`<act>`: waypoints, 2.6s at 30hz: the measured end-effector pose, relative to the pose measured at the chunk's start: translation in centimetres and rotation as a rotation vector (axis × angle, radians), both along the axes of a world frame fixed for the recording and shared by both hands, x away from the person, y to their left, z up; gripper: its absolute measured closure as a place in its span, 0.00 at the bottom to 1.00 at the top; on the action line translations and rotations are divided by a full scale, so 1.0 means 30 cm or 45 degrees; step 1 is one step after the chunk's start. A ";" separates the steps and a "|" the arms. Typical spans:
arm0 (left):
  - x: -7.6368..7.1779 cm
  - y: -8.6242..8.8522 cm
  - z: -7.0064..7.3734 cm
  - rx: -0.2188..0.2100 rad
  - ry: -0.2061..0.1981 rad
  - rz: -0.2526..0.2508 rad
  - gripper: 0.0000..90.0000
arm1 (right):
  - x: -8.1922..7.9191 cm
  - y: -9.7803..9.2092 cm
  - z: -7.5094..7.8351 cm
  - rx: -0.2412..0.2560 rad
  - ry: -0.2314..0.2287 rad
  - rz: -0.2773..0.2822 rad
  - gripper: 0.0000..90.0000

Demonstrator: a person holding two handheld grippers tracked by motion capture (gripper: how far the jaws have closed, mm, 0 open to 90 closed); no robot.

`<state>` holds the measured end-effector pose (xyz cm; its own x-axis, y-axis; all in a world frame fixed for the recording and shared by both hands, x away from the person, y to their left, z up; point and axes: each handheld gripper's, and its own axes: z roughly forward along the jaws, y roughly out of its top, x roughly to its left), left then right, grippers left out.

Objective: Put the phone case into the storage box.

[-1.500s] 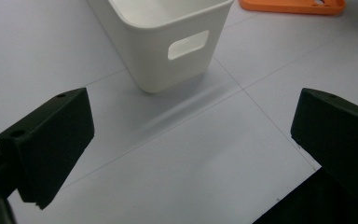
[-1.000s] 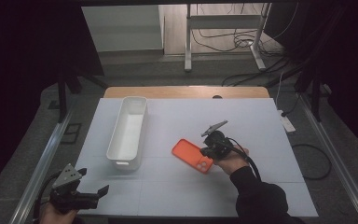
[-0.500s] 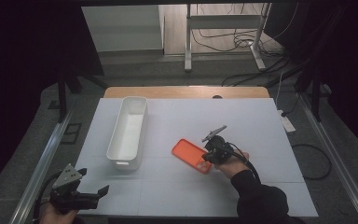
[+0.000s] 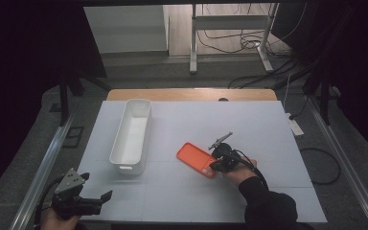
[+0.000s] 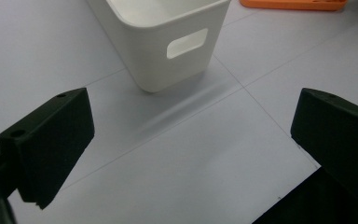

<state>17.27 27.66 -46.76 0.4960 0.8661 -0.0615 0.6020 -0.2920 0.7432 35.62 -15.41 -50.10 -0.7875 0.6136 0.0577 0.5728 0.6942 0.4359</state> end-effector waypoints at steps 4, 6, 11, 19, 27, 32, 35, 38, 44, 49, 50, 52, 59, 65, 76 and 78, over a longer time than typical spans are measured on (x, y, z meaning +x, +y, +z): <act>0.000 0.000 0.000 0.001 0.001 0.000 0.00 | 0.005 -0.014 0.004 -0.005 -0.015 -0.017 0.99; 0.000 0.000 0.000 0.001 0.001 0.000 0.00 | 0.007 -0.016 0.005 -0.010 -0.019 -0.020 0.99; 0.000 0.000 0.000 0.002 0.002 -0.001 0.00 | 0.023 -0.035 0.005 -0.014 -0.030 -0.050 0.99; 0.001 -0.001 0.000 0.003 0.004 0.000 0.00 | 0.058 -0.057 0.005 -0.015 -0.051 -0.095 0.99; 0.001 -0.002 0.000 0.000 0.007 0.001 0.00 | 0.091 -0.060 0.001 -0.008 -0.075 -0.133 0.99; 0.002 -0.002 -0.001 0.002 0.008 0.002 0.00 | 0.106 -0.050 0.001 -0.029 -0.109 -0.143 0.99; 0.002 -0.002 -0.001 0.002 0.009 0.002 0.00 | 0.114 -0.044 -0.002 -0.039 -0.124 -0.143 0.99; 0.002 -0.001 -0.001 0.002 0.008 0.003 0.00 | 0.123 -0.041 -0.004 -0.032 -0.128 -0.147 0.99; 0.002 -0.001 -0.001 0.002 0.008 0.004 0.00 | 0.142 -0.020 -0.011 -0.023 -0.135 -0.150 0.99; 0.002 0.000 -0.001 0.000 0.007 0.006 0.00 | 0.146 0.005 -0.012 -0.025 -0.149 -0.127 0.99; 0.002 0.000 -0.001 0.000 0.007 0.005 0.00 | 0.145 0.004 -0.009 -0.024 -0.149 -0.127 0.99; 0.002 0.000 -0.001 0.001 0.007 0.005 0.00 | 0.138 -0.004 0.003 -0.010 -0.149 -0.122 0.99; 0.002 0.000 0.000 0.001 0.005 0.006 0.00 | 0.074 -0.025 0.052 0.043 -0.144 -0.050 0.99; 0.002 0.000 -0.001 -0.003 0.007 0.012 0.00 | 0.015 -0.028 0.058 0.056 -0.118 0.010 0.99; 0.002 -0.001 0.000 0.000 0.006 0.007 0.00 | -0.077 -0.030 0.049 0.099 -0.042 0.051 0.99; 0.002 -0.001 0.000 0.001 0.006 0.006 0.00 | -0.086 -0.028 0.042 0.092 -0.031 0.056 0.99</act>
